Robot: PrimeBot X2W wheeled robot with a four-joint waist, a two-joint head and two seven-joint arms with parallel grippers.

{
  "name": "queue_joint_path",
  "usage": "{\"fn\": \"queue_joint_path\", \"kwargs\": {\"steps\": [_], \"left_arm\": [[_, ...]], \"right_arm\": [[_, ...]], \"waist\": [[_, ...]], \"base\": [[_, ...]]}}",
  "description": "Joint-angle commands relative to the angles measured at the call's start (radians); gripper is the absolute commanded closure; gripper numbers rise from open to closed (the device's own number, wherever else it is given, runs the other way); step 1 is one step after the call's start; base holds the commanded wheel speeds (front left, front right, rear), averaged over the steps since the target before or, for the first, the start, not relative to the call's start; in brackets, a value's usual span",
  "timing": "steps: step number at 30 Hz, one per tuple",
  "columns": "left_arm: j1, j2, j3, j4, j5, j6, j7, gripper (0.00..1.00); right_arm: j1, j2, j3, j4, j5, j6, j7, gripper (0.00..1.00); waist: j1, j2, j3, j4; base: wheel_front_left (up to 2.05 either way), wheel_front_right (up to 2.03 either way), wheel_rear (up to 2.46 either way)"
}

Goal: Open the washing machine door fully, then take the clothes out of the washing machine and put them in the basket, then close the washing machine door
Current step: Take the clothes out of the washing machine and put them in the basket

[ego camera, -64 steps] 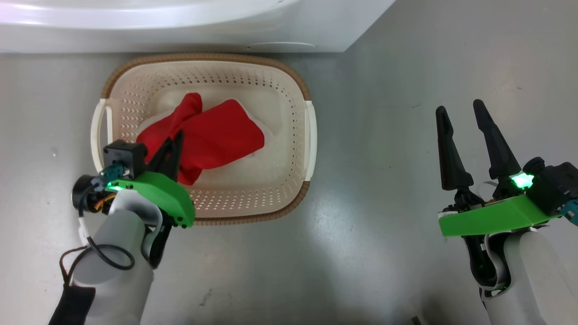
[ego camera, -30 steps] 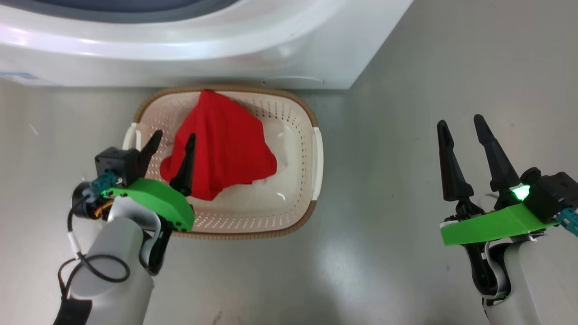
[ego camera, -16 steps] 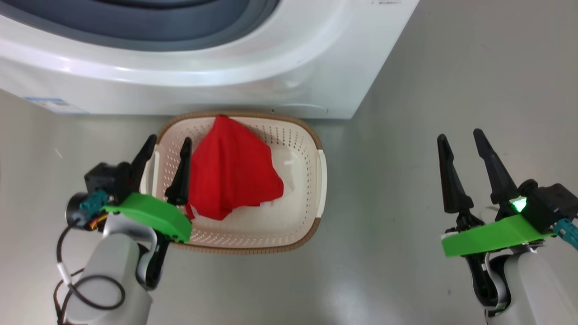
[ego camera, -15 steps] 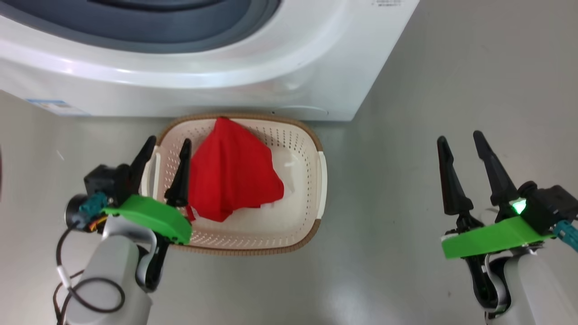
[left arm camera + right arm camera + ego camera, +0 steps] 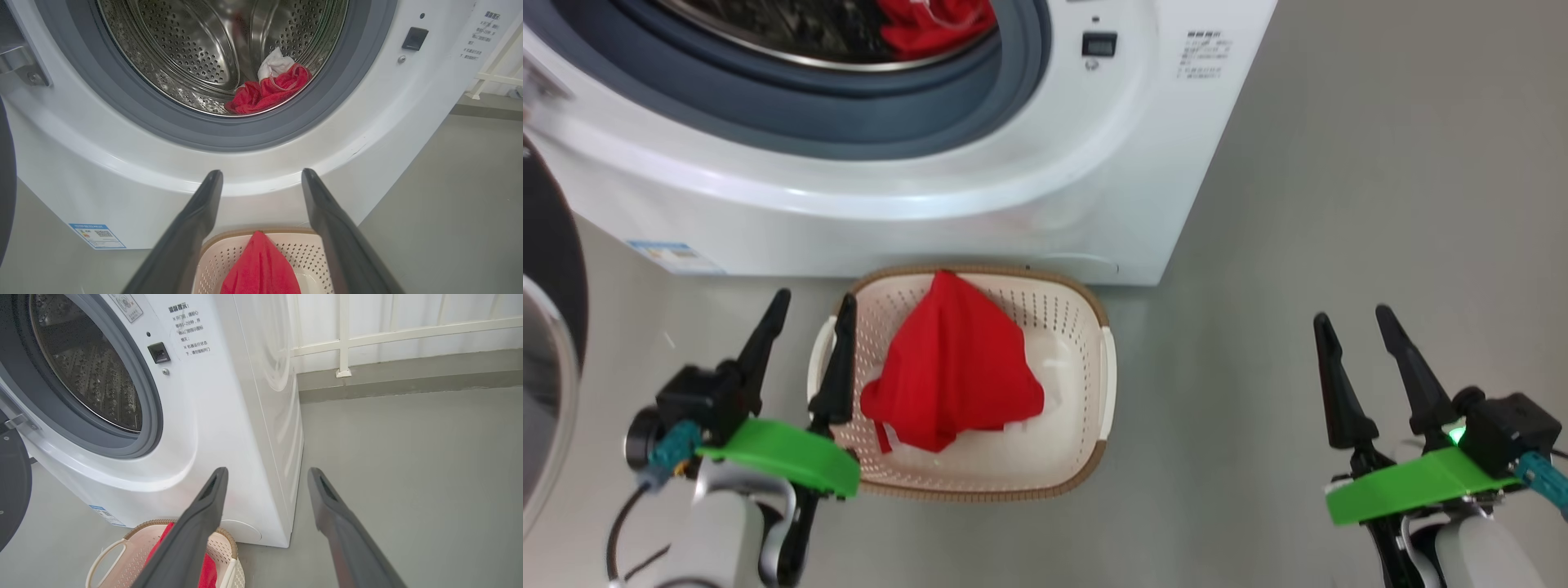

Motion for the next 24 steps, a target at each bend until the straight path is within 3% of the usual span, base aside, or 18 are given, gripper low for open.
{"fn": "queue_joint_path", "kwargs": {"steps": [1,24], "left_arm": [[0.021,0.024,0.037,-0.033,0.011,-0.005,-0.008,0.0],[0.309,0.017,0.091,-0.27,0.07,-0.005,-0.008,0.0]], "right_arm": [[0.016,0.0,0.018,-0.021,-0.005,0.005,-0.006,0.0],[0.198,0.0,-0.008,-0.033,0.001,0.005,-0.006,0.0]], "waist": [[0.0,0.0,-0.04,0.003],[0.0,0.0,-0.216,0.02]], "base": [[0.0,0.0,0.0],[0.0,0.0,0.0]]}}
